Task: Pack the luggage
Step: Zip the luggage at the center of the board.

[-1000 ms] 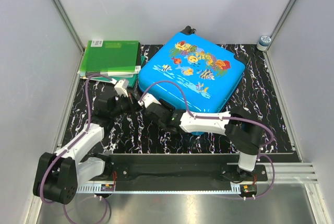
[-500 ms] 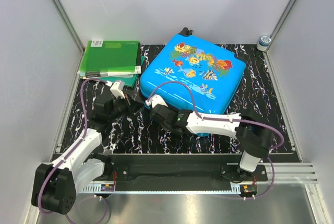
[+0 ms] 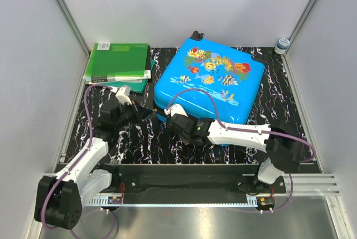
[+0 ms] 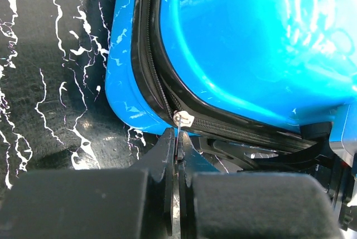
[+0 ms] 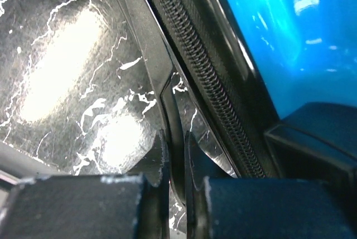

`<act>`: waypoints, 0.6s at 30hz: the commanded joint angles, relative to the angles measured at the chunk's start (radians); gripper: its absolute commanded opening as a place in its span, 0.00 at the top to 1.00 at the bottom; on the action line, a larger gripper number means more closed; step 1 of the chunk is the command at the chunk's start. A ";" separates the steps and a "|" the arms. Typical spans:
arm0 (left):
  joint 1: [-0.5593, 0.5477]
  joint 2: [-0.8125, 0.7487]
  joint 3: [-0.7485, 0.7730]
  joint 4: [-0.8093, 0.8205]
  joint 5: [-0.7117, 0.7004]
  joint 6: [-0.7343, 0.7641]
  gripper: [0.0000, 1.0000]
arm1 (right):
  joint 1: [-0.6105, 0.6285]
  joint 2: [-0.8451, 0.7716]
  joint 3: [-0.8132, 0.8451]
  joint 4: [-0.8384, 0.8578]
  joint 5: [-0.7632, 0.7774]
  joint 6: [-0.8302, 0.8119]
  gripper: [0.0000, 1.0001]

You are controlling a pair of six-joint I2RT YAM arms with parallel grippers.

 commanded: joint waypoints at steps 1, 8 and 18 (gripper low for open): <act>0.082 -0.018 -0.008 0.026 -0.248 0.042 1.00 | -0.050 -0.106 -0.039 -0.378 0.138 0.276 1.00; 0.090 0.025 0.014 0.066 -0.263 0.057 1.00 | -0.050 -0.224 -0.078 -0.424 0.101 0.351 1.00; 0.102 0.122 0.061 0.159 -0.252 0.077 1.00 | -0.048 -0.272 -0.096 -0.493 0.084 0.389 1.00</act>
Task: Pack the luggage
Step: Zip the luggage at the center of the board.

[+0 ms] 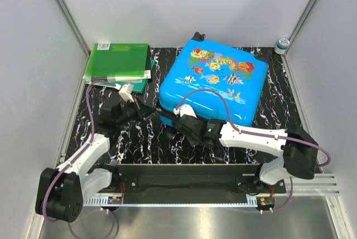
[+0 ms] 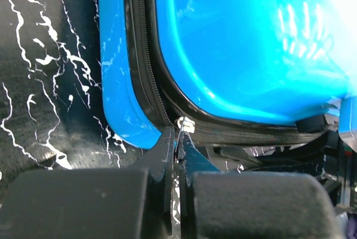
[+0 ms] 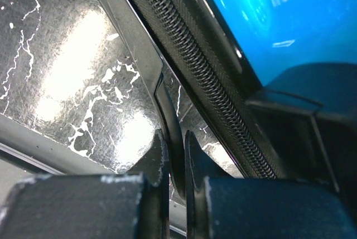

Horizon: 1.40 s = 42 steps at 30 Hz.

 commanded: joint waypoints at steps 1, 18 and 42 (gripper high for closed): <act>0.101 0.063 0.050 0.083 -0.349 0.098 1.00 | -0.048 -0.136 -0.029 -0.419 0.097 0.327 1.00; 0.147 0.057 0.044 0.046 -0.469 0.151 1.00 | -0.046 -0.209 -0.076 -0.465 0.072 0.369 1.00; 0.170 -0.012 -0.089 0.152 -0.306 0.095 1.00 | -0.037 -0.173 -0.030 -0.283 -0.113 0.155 0.85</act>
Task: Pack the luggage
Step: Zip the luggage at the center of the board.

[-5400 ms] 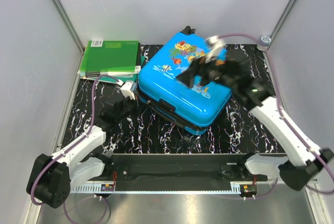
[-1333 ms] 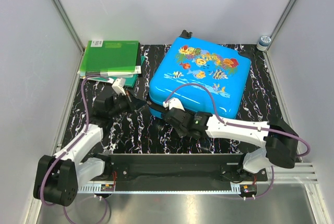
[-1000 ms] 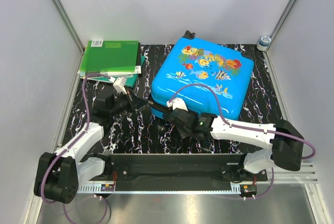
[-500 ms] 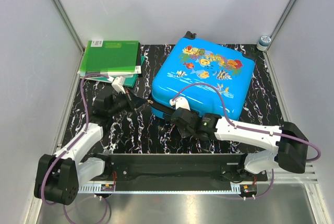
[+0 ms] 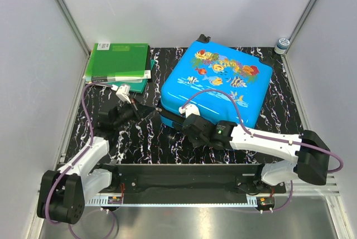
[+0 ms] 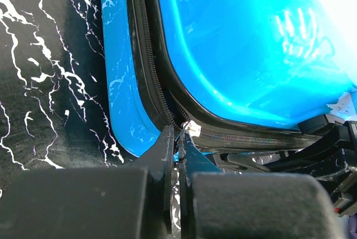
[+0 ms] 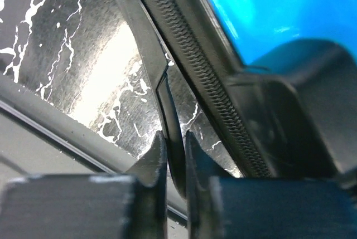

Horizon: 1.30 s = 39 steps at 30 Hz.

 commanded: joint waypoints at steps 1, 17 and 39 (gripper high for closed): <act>0.122 -0.011 -0.057 0.025 -0.374 0.103 1.00 | -0.028 -0.031 0.040 -0.317 -0.038 0.104 0.82; 0.115 -0.201 -0.160 -0.080 -0.358 0.074 1.00 | 0.027 -0.080 0.221 -0.206 -0.315 -0.097 0.23; 0.121 -0.123 0.318 -0.450 -0.489 0.039 0.15 | -1.184 -0.201 0.473 -0.222 -0.300 0.089 0.00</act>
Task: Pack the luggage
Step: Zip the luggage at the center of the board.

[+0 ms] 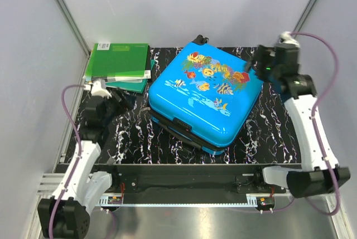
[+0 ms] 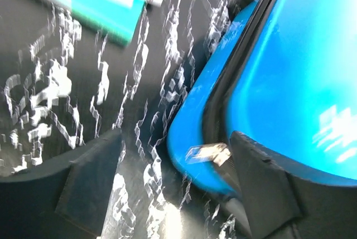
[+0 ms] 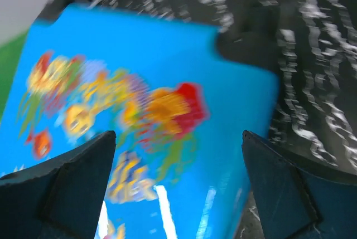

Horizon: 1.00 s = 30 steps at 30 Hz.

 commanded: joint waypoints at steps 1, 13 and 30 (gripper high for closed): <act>0.012 0.163 0.259 -0.042 -0.077 0.030 0.14 | -0.321 -0.124 -0.105 0.001 -0.154 0.105 0.00; 0.012 0.734 0.672 -0.039 0.019 0.052 0.18 | -0.506 -0.244 -0.598 0.107 -0.204 0.298 0.00; -0.143 0.997 0.737 -0.076 0.054 0.104 0.20 | -0.505 -0.032 -0.715 0.312 -0.181 0.311 0.00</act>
